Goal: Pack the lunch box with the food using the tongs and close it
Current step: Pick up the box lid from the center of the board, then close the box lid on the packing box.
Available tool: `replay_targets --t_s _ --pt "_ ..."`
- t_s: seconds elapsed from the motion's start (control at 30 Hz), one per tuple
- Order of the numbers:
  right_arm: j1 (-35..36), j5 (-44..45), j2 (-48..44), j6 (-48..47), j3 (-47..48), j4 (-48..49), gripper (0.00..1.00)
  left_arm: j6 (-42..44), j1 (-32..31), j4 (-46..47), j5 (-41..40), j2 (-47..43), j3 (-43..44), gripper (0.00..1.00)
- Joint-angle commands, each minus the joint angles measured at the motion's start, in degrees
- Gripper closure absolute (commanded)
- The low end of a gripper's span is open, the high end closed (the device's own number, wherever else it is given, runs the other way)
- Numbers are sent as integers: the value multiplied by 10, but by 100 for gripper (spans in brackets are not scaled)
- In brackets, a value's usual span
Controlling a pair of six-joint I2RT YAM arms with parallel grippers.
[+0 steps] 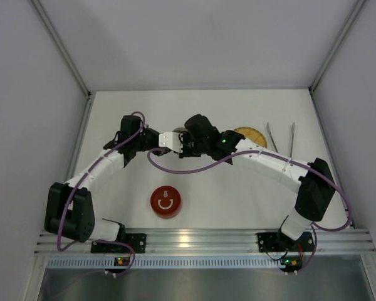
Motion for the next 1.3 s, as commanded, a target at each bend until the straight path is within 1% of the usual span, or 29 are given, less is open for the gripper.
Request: replay_targets --t_s 0.0,0.03,0.1,0.13,0.17,0.2,0.23,0.3,0.43,0.5,0.53,0.57,0.6,0.63,0.67,0.7,0.73,0.77,0.83,0.93,1.1,1.27 --pt "10 16 7 5 15 57 100 17 -5 -13 0 0 24 95" --pt "10 16 9 4 15 58 100 18 -5 -17 -1 0 25 94" --pt "10 18 10 4 14 64 100 19 -5 -20 -3 0 26 81" --pt "9 17 7 4 14 68 100 19 -4 -21 -3 0 25 73" --pt "8 14 2 3 8 76 100 23 -2 -21 -3 0 24 58" --pt "8 13 -1 3 5 76 100 26 -1 -21 -3 -1 23 47" --pt "7 13 -4 4 4 81 100 28 1 -22 -7 -1 22 33" --pt "3 10 -7 7 6 81 100 36 7 -26 -11 -1 22 2" --pt "-17 -1 -13 25 4 86 100 75 24 -49 -24 2 30 2" --pt "-40 -20 -15 37 4 89 100 92 45 -61 -29 3 47 2" --pt "-50 -28 -15 53 5 91 100 114 56 -75 -29 4 56 2" --pt "-61 -47 -13 64 4 97 100 125 77 -79 -25 6 65 2" --pt "-87 -59 -12 89 4 101 100 135 89 -80 -22 7 81 2" --pt "-103 -74 -11 105 3 108 100 156 116 -83 -20 8 89 2" --pt "-119 -107 -6 121 3 124 100 167 131 -81 -13 8 95 2" --pt "-150 -123 -4 155 1 133 100 180 145 -77 -6 7 105 2" --pt "-165 -140 1 173 1 141 100 197 154 -72 0 7 108 2" --pt "-193 -165 12 190 2 164 100 234 181 -69 5 6 111 2" --pt "-214 -189 27 232 8 185 100 274 196 -67 8 -1 107 2" --pt "-240 -220 65 276 26 213 100 312 204 -64 18 -5 97 2" --pt "-263 -256 129 339 43 269 100 310 206 -65 41 10 103 2" --pt "-269 -240 166 344 41 318 100 323 208 -81 44 8 108 2"
